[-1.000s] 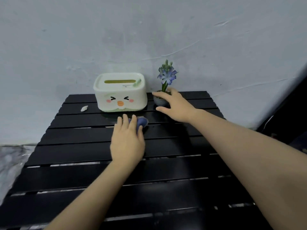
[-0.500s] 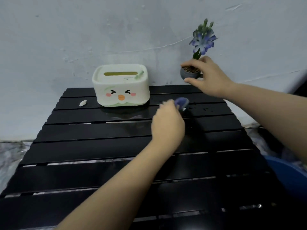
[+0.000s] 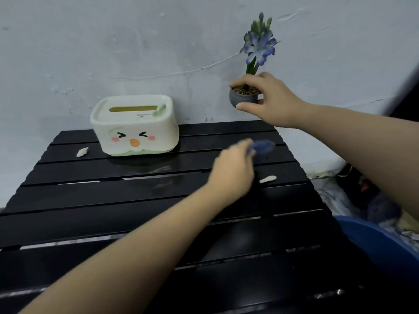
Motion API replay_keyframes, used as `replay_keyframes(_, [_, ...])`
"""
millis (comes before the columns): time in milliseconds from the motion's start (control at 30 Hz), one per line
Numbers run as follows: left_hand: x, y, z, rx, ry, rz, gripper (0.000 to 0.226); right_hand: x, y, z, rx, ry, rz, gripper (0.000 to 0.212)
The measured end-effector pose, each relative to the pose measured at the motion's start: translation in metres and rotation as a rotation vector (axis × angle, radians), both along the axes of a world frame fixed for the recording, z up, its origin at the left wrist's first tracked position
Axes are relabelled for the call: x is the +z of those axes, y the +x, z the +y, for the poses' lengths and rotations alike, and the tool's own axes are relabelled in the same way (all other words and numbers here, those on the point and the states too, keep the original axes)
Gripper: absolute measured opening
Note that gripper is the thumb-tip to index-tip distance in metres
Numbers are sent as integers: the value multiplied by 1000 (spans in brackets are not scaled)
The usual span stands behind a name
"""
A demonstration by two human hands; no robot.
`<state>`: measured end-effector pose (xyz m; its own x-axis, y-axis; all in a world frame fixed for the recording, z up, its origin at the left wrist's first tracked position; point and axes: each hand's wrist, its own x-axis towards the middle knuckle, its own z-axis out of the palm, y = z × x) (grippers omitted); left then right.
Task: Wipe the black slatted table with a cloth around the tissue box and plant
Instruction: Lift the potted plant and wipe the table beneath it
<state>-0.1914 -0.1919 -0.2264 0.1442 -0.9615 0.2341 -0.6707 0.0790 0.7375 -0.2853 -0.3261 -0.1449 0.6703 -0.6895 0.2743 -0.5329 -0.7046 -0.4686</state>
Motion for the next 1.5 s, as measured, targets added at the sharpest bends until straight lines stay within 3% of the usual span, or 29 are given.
replay_keyframes(100, [-8, 40, -43, 351, -18, -181, 31, 4, -3, 1, -11, -7, -30, 46])
replay_keyframes(200, [-31, 55, -76, 516, 266, -500, 48, 4, -6, -1, -4, 0, -24, 45])
replay_keyframes(267, [-34, 47, -84, 535, 363, -590, 48, 2, -8, -4, -5, 6, -17, 46])
replay_keyframes(333, [-31, 35, -92, 392, 304, -664, 36, -1, -10, -6, -12, 7, -18, 46])
replay_keyframes(467, [-32, 22, -95, -61, 59, -508, 33, -6, -12, -8, -10, 6, -49, 46])
replay_keyframes(733, [-25, 13, -48, -579, 32, -197, 32, -9, -5, -10, -2, 4, -75, 44])
replay_keyframes(800, [-18, 22, -45, -581, 42, -8, 32, -10, -3, -10, -5, -5, -87, 45])
replay_keyframes(867, [-11, 35, -56, -376, -37, 115, 36, -10, -2, -12, 0, -10, -91, 46])
replay_keyframes(933, [-11, 50, -72, -104, -115, 34, 35, -9, -3, -14, 5, -12, -87, 46])
replay_keyframes(1033, [-28, 58, -91, -10, -67, -279, 40, -9, -5, -17, 0, -6, -90, 46])
replay_keyframes(1133, [-44, 44, -103, -47, -64, -476, 34, -11, -7, -17, -1, 6, -95, 45])
replay_keyframes(1300, [-29, 6, -105, -282, -33, -306, 31, -9, -5, -19, -3, -15, -61, 45])
replay_keyframes(1400, [-25, -14, -79, -480, -5, -276, 30, -8, -2, -19, 0, 10, -34, 45])
replay_keyframes(1500, [-23, -15, -49, -606, 34, -119, 28, -7, 1, -15, 9, 40, -6, 44])
